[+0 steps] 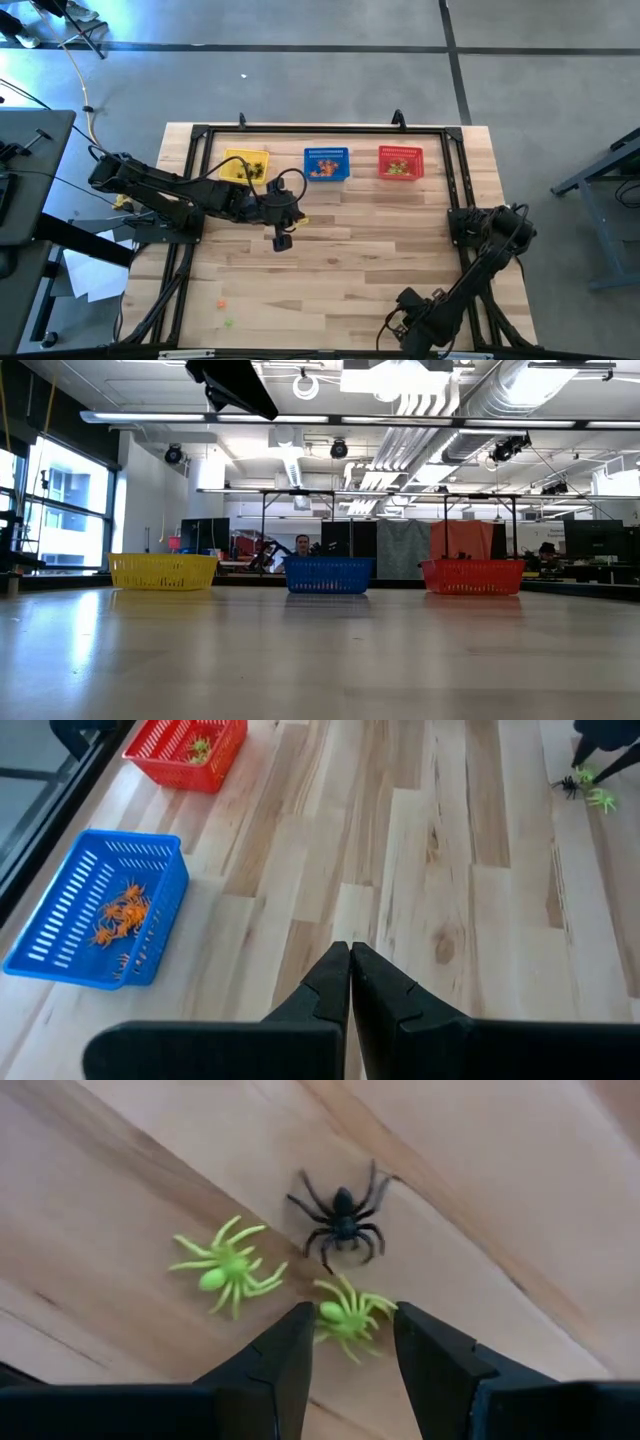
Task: Sort Halloween decoration
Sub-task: Put the green spider toy into the red basket
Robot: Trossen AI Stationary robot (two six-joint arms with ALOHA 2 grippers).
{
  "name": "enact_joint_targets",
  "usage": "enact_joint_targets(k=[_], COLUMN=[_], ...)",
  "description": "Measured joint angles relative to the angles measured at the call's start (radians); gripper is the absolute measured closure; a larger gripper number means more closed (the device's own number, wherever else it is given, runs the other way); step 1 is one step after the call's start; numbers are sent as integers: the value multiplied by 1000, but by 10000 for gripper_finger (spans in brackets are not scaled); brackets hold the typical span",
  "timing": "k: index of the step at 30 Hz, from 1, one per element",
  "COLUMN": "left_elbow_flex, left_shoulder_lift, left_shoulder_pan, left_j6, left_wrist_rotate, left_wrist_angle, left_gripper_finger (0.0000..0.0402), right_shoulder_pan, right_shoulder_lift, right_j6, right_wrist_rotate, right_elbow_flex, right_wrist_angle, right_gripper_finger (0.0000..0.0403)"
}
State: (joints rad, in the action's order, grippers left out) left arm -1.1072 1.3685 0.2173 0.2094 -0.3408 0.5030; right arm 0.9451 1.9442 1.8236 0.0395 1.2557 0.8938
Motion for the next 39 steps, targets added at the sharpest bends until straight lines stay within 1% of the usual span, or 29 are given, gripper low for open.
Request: enact_joint_targets(k=[3,5,10,12,15,19,20,23,26,28,33,36,39], left_elbow_flex=[0,0,0,0,0,0,0,0,0,0,0,0,0], left_shoulder_lift=[0,0,0,0,0,0,0,0,0,0,0,0,0], left_shoulder_pan=[0,0,0,-1,-1,-1,-1,-1,-1,-1,-1,-1,-1], left_j6=[-17,-20,-21,-21,-31,-31,-31,-31,-31,-31,-28,-20,-19], left_wrist_rotate=[0,0,0,0,0,-5,-8,-9,-9,-9,-10,-10,-10], left_wrist_angle=[0,0,0,1,1,0,0,0,0,0,0,0,0], left_gripper_finger=[401,401,402,401,401,402,401,402,401,401,401,401,401], right_shoulder_pan=[-1,-2,-5,-10,-19,-19,-19,-18,-15,-12,0,12,23], right_shoulder_lift=[-11,-16,-21,-21,-22,-33,-38,-57,-85,-108,-208,-284,-372], right_j6=[2,13,0,-12,-18,-16,-14,9,8,9,12,17,42], right_wrist_rotate=[25,41,59,60,76,75,74,76,77,92,82,54,-41], right_elbow_flex=[-74,-112,-137,-137,-132,-132,-134,-138,-141,-145,-142,-142,-140], right_wrist_angle=[-116,-155,-166,-162,-160,-166,-166,-162,-155,-119,-84,-69,-31], right_gripper_finger=[263,263,264,273,308,381,390,390,399,399,402,402,402])
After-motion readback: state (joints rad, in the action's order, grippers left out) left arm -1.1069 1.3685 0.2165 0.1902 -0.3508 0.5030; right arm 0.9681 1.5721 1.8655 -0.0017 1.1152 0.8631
